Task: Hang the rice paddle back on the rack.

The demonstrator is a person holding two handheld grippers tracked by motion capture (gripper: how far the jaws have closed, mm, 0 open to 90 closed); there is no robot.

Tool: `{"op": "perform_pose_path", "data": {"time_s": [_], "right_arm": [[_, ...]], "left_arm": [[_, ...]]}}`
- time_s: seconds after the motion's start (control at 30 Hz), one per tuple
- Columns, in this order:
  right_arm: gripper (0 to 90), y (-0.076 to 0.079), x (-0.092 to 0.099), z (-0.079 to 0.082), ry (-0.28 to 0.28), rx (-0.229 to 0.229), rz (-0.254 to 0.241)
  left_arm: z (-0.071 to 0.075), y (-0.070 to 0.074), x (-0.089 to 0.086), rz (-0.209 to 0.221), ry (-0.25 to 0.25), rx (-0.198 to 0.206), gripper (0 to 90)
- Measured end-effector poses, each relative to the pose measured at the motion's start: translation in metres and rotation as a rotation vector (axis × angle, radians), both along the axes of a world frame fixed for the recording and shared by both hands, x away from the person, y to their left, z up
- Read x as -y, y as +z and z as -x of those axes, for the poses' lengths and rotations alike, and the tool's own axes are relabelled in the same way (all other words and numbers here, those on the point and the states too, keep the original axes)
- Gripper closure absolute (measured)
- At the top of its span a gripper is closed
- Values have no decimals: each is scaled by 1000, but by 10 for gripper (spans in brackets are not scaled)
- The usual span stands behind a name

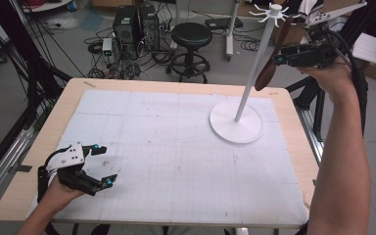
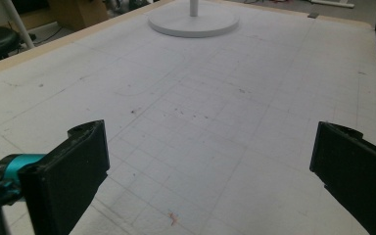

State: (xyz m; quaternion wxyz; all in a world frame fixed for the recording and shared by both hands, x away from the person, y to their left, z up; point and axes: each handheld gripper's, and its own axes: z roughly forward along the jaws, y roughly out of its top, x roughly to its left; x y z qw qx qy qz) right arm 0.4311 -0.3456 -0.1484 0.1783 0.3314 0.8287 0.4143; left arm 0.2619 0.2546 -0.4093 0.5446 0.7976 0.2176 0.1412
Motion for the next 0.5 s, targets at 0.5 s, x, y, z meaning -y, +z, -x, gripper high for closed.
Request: {"op": "perform_pose_path", "data": {"time_s": [0.5], "right_arm": [[213, -5, -3, 23, 66, 62, -67]], "left_arm": [[0, 0, 0, 5, 2, 2, 17]]}}
